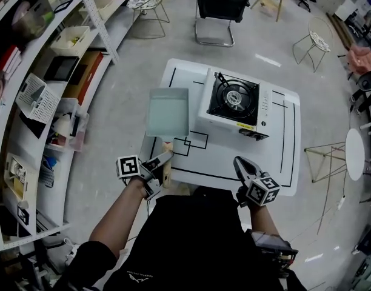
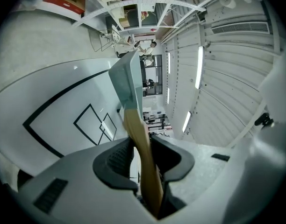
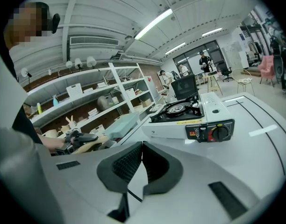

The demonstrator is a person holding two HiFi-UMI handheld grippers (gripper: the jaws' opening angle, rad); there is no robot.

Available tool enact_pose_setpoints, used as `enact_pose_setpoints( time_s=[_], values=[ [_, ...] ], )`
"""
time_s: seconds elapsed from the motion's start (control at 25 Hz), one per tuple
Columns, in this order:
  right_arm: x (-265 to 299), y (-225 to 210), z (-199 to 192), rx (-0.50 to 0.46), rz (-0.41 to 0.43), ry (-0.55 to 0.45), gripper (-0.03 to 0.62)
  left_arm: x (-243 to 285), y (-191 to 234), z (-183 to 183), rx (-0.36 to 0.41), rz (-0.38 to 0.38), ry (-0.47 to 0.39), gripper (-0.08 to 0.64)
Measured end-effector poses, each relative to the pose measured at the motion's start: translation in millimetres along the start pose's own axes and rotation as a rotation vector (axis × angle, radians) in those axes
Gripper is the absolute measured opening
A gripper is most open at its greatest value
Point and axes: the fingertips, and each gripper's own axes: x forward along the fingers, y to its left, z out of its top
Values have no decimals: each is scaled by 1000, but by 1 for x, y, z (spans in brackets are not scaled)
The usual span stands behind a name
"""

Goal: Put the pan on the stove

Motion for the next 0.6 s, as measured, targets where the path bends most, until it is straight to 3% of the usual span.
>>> enact_pose_setpoints(
  time_s=[0.6],
  values=[
    [-32, -33, -7, 64, -76, -49, 26, 66, -42, 2, 58, -78, 107, 123]
  ],
)
